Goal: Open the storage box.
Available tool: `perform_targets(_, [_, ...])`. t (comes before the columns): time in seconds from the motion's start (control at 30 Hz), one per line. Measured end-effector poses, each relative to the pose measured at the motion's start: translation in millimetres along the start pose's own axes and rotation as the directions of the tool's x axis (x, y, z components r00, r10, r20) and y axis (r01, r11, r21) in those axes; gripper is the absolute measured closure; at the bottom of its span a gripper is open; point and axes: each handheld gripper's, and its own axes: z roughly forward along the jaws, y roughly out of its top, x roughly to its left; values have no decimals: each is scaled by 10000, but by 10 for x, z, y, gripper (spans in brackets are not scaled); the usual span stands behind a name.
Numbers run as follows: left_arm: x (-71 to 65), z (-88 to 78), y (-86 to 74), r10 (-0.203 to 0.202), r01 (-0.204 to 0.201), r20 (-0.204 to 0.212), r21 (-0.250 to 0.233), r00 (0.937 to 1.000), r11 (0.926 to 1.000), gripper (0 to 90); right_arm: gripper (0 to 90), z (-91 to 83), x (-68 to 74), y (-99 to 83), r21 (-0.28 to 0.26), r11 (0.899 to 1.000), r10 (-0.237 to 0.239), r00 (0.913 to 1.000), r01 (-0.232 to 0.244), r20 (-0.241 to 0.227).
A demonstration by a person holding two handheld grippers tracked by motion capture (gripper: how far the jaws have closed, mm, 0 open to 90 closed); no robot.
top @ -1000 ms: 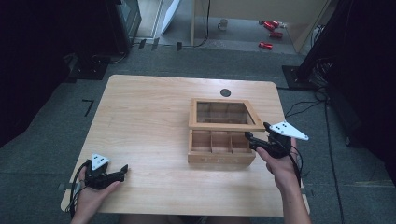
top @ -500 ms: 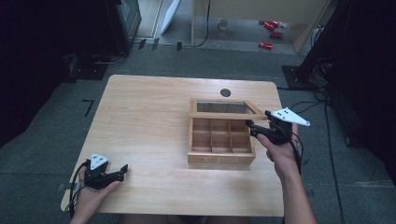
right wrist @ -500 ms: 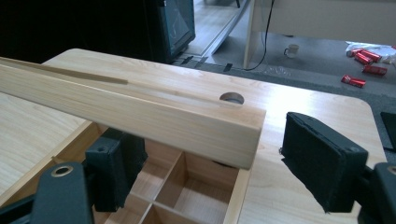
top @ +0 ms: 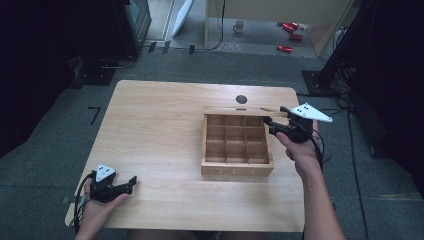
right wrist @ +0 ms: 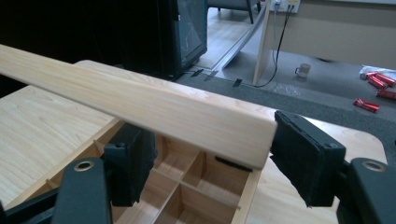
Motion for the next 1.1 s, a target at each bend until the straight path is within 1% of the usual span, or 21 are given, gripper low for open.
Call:
perform_targets(0.1, [0, 0, 1, -1, 1, 6, 5, 10000, 10000, 174, 329, 21, -23, 35, -68, 10000, -60, 10000, 59, -21])
perform_targets(0.13, [0, 0, 1, 13, -13, -2, 16, 10000, 10000, 174, 357, 39, -56, 68, -106, 9999, -117, 9999, 116, -53])
perform_targets(0.2, [0, 0, 1, 8, -8, 4, 13, 10000, 10000, 174, 371, 45, -72, 79, -135, 9998, -140, 9999, 139, -75])
perform_targets(0.27, [0, 1, 2, -59, 59, 29, -9, 10000, 10000, 174, 431, 68, -150, 114, -315, 9992, -246, 9994, 238, -234])
perform_targets(0.37, [2, 0, 3, -75, 75, 50, 8, 10000, 10000, 175, 493, 96, -200, 143, -320, 9979, -574, 9982, 569, -160])
perform_targets(0.47, [2, 0, 3, -72, 72, 49, 7, 10000, 10000, 175, 559, 122, -250, 173, -394, 9972, -639, 9978, 633, -157])
perform_targets(0.5, [2, 0, 3, -72, 72, 49, 7, 10000, 10000, 175, 559, 122, -250, 173, -394, 9972, -639, 9978, 633, -157])
perform_targets(0.53, [3, 0, 3, -71, 71, 57, 1, 10000, 10000, 175, 632, 135, -294, 199, -535, 9969, -579, 9983, 574, -63])
perform_targets(0.6, [3, 0, 2, -67, 67, 57, -2, 10000, 10000, 175, 635, 147, -322, 225, -614, 9967, -540, 9985, 531, -130])
perform_targets(0.67, [3, 1, 3, -66, 66, 64, -6, 10000, 10000, 175, 640, 176, -328, 254, -641, 9958, -660, 9978, 657, -19])
perform_targets(0.77, [3, 2, 3, -64, 64, 68, -13, 10000, 10000, 175, 646, 205, -335, 285, -640, 9954, -715, 9974, 718, 81])
perform_targets(0.8, [4, 1, 3, -63, 63, 72, -6, 10000, 10000, 175, 652, 237, -334, 319, -632, 9952, -731, 9970, 746, 251])
perform_targets(0.87, [5, 1, 3, -63, 63, 70, -9, 10000, 10000, 175, 654, 248, -332, 333, -614, 9953, -724, 9969, 743, 320])
perform_targets(1.0, [7, 2, 4, -36, 36, 76, -11, 10000, 10000, 175, 662, 333, -329, 440, -429, 9968, -639, 9954, 671, 708])
perform_targets(1.1, [3, 3, 4, -6, 6, 47, -5, 10000, 10000, 175, 664, 371, -334, 481, -359, 9976, -557, 9949, 588, 837])
